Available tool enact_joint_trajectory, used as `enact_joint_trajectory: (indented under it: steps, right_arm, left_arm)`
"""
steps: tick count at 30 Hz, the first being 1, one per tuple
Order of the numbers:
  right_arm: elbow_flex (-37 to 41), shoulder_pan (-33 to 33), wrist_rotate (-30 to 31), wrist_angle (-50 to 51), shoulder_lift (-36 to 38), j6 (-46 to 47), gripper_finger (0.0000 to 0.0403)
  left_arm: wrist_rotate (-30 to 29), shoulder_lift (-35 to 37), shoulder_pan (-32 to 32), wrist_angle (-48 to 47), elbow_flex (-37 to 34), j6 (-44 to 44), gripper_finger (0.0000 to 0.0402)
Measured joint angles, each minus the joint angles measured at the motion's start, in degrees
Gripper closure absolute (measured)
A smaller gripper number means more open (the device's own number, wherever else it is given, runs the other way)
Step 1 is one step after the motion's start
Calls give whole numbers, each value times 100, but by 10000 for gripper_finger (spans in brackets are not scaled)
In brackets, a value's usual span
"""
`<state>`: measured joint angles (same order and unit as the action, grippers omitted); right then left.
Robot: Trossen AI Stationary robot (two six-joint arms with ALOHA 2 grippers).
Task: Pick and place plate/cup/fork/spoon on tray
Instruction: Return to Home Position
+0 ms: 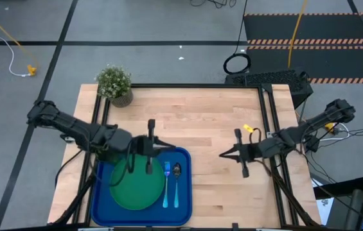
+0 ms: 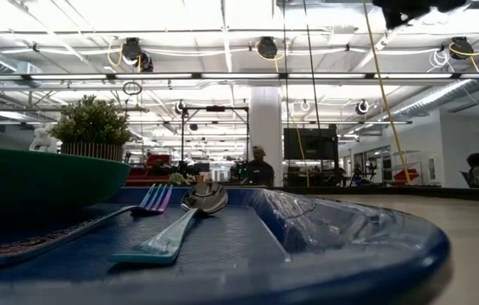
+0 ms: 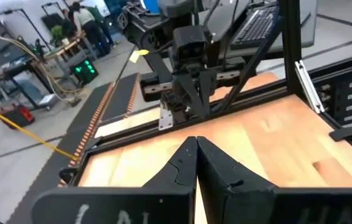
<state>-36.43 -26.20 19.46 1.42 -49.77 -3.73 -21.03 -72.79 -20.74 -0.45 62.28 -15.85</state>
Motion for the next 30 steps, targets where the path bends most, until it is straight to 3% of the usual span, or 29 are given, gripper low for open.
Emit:
enact_joint_trajectory:
  steps: [7, 17, 25, 30]
  right_arm:
    - [603, 0, -2, -13, 829, -215, 403]
    - [820, 0, -3, -46, 1110, -776, 403]
    - [820, 85, -4, -60, 1096, -790, 403]
    - [820, 159, -7, -46, 1075, -773, 403]
  left_arm:
    - [364, 4, 380, 111, -190, 156, 394]
    - [794, 218, 740, 2392, -2026, 99, 394]
    - [1751, 1131, 1333, 2910, -3117, 382, 394]
    - [2001, 1640, 1488, 3277, -3689, 666, 394]
